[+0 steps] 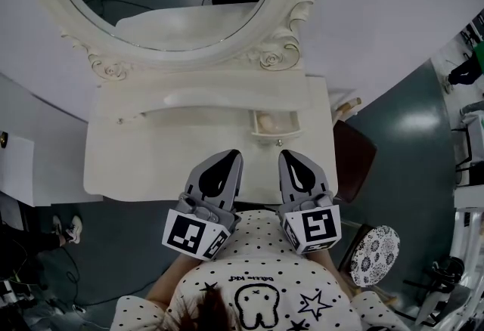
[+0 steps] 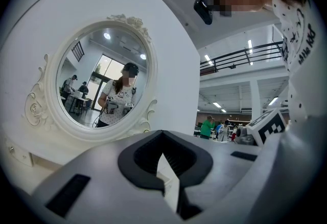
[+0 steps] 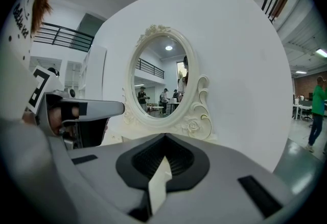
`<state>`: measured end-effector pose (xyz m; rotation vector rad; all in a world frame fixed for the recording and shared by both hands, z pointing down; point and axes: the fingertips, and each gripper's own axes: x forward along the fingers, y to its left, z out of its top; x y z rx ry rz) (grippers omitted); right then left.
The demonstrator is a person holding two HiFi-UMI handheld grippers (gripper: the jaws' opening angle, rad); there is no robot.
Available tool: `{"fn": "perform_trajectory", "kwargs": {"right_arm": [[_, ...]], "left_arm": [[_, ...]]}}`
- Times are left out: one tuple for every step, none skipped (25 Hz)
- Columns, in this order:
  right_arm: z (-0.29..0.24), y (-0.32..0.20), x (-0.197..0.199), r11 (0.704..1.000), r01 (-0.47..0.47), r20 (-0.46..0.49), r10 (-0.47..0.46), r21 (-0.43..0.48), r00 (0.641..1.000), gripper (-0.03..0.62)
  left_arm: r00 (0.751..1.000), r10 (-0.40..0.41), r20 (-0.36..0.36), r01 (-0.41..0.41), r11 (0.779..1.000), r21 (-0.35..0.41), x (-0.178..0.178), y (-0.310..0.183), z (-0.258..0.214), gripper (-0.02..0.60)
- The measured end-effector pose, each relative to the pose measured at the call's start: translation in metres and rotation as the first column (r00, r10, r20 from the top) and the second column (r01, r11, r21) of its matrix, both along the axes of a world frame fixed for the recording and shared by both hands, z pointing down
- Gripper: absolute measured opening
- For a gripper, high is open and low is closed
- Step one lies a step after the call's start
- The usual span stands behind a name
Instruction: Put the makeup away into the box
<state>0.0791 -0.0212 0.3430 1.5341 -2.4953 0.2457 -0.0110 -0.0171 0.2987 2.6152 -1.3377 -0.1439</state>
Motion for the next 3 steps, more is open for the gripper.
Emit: {"fn": "perform_trajectory", "kwargs": {"right_arm": [[0.0,0.0,0.0,1.0,0.0,0.0,0.0,0.0,1.0,0.006],[0.0,-0.0001,0.0,1.0,0.0,0.0,0.0,0.0,1.0,0.006],[-0.0001,0.0,-0.0001,1.0,0.0,-0.001,0.0,0.0,1.0,0.006]], "left_arm": [[1.0,0.0,0.0,0.0,1.0,0.0,0.0,0.0,-0.0001,-0.005],[1.0,0.0,0.001,0.0,1.0,0.0,-0.0001,0.0,-0.0003,-0.005],[1.0,0.0,0.001,0.0,1.0,0.001,-0.0001,0.0,-0.0004,-0.005]]}}
